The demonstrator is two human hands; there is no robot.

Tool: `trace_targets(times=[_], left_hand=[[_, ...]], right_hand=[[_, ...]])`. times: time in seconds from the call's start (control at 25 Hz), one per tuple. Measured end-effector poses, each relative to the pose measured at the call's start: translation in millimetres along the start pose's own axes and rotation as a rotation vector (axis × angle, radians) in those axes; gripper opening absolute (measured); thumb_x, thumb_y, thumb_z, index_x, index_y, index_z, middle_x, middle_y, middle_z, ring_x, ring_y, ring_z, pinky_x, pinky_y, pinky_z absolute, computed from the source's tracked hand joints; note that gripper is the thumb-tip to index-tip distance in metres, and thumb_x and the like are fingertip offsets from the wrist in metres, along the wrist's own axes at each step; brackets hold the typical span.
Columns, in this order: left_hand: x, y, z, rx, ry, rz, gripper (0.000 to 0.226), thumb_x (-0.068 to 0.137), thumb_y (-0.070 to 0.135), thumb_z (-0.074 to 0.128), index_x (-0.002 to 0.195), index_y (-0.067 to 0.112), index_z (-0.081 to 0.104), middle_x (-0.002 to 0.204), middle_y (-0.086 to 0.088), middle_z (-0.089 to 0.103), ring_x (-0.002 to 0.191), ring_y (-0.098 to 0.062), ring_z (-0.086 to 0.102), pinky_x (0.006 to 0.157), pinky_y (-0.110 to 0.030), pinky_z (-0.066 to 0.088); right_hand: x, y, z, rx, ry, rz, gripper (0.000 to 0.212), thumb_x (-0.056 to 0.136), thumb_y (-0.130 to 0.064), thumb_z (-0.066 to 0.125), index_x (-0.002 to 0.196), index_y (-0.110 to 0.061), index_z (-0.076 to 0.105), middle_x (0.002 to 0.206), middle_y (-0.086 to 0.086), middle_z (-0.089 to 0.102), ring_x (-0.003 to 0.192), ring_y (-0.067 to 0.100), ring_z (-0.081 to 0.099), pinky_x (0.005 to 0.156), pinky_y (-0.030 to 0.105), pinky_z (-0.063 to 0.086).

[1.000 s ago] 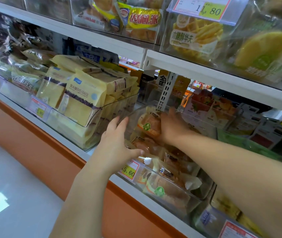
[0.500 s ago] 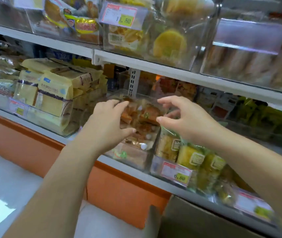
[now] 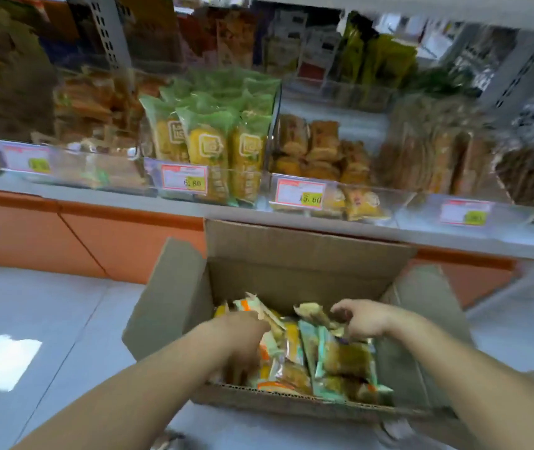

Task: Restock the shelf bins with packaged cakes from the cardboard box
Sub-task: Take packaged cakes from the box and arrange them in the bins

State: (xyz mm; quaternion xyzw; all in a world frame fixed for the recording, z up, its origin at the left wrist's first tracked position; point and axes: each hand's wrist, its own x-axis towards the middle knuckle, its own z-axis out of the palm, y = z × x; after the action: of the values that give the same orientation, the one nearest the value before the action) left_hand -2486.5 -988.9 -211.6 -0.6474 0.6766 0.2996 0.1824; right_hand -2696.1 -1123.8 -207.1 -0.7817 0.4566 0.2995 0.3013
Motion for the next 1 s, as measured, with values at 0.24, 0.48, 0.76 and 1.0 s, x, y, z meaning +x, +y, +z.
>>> trace_targets(times=[0.24,0.48,0.76,1.0], left_hand=[[21.8,33.5,68.4,-0.336,0.122,-0.003,0.055,0.096,0.036,0.049,0.148,0.027,0.035,0.144,-0.004,0.045,0.133,-0.023,0.043,0.105,-0.032,0.04],[62.2,47.6,72.7,-1.023,0.141,-0.098,0.056,0.079,0.047,0.076,0.127,0.024,0.059,0.117,0.002,0.066,0.105,-0.008,0.062,0.094,-0.02,0.045],[88.2,49.6,56.4,-1.964,0.133,-0.266,0.035,0.095,0.027,0.059,0.122,0.006,0.063,0.111,-0.016,0.073,0.106,-0.031,0.069,0.094,-0.045,0.055],[82.7,17.4,66.5,-2.087,0.22,-0.422,0.042,0.091,0.041,0.059,0.117,0.009,0.067,0.102,-0.019,0.074,0.087,-0.035,0.072,0.09,-0.051,0.055]], right_hand=[[34.7,49.2,86.6,-0.043,0.139,0.08,0.084,0.075,-0.027,0.076,0.146,-0.031,0.032,0.147,0.002,0.028,0.13,0.029,0.036,0.108,0.034,0.036],[43.2,42.4,76.4,0.337,0.227,-0.002,0.064,0.056,-0.05,0.084,0.103,-0.025,0.047,0.11,-0.004,0.061,0.101,0.017,0.059,0.086,0.033,0.049],[54.2,38.0,78.3,0.987,-0.102,-0.111,0.047,0.082,-0.023,0.075,0.126,-0.023,0.057,0.108,-0.004,0.068,0.101,0.011,0.065,0.095,0.027,0.049],[83.7,38.5,113.1,0.754,0.086,0.27,0.056,0.092,-0.041,0.059,0.139,-0.015,0.044,0.129,0.008,0.057,0.108,0.023,0.058,0.089,0.032,0.05]])
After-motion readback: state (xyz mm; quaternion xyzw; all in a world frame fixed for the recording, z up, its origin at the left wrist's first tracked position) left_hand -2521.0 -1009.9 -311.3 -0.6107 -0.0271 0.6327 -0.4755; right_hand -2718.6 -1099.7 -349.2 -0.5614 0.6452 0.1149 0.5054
